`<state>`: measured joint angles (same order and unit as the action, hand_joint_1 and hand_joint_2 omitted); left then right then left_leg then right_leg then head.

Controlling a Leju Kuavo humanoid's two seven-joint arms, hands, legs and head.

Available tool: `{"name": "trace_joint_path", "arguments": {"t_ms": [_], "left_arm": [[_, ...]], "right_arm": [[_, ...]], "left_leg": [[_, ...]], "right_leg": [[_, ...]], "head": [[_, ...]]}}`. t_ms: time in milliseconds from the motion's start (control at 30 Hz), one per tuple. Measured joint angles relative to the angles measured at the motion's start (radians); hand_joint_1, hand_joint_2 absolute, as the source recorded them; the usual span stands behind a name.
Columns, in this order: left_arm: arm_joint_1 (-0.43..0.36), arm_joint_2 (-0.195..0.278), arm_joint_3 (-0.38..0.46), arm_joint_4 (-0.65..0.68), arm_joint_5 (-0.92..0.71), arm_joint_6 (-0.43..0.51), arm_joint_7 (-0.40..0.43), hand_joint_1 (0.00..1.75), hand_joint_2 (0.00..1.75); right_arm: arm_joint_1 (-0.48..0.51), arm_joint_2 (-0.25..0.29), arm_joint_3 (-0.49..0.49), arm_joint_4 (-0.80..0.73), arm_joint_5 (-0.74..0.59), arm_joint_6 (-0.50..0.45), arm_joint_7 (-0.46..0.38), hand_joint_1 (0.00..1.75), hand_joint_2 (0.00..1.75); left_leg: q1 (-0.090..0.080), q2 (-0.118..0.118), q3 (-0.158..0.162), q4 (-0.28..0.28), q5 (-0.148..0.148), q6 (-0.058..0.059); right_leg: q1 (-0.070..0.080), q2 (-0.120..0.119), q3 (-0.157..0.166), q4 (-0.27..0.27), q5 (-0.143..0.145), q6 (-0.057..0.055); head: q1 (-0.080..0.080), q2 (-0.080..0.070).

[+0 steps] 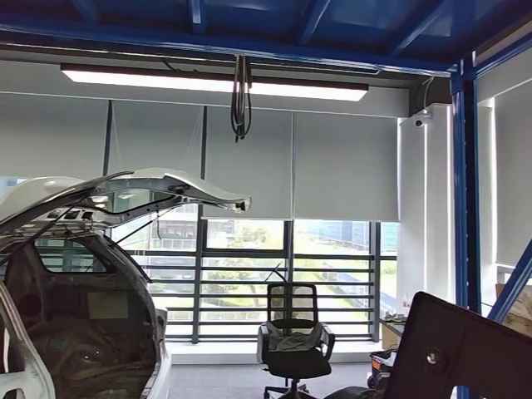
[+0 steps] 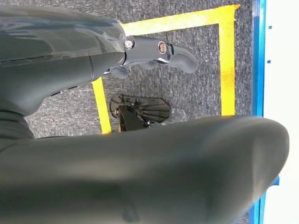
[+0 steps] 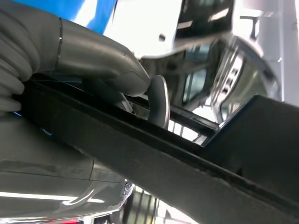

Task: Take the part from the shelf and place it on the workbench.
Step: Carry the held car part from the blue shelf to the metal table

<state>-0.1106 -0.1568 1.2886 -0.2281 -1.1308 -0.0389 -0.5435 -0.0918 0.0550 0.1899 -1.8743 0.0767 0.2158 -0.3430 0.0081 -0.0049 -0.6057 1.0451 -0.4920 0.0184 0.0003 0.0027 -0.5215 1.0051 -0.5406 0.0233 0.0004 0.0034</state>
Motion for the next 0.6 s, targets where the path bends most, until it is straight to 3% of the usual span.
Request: {"name": "trace_joint_path", "arguments": {"t_ms": [300,600], "left_arm": [[0.007,0.001,0.0,0.0,-0.001,0.001,0.006,0.0,1.75],[0.008,0.003,0.0,0.0,-0.013,0.007,0.016,0.0,1.75]], "right_arm": [[-0.024,-0.054,0.093,0.066,-0.053,0.087,0.017,1.75,1.75],[-0.089,-0.123,0.204,0.098,-0.078,0.096,-0.001,1.75,1.75]], "left_leg": [[0.0,0.0,-0.001,0.0,0.0,0.0],[0.0,0.0,-0.001,0.0,0.0,0.0]], "right_leg": [[0.0,0.0,0.0,0.0,0.0,0.0],[0.0,0.0,0.0,0.0,0.0,0.0]], "head": [[0.0,0.0],[0.0,0.0]]}}
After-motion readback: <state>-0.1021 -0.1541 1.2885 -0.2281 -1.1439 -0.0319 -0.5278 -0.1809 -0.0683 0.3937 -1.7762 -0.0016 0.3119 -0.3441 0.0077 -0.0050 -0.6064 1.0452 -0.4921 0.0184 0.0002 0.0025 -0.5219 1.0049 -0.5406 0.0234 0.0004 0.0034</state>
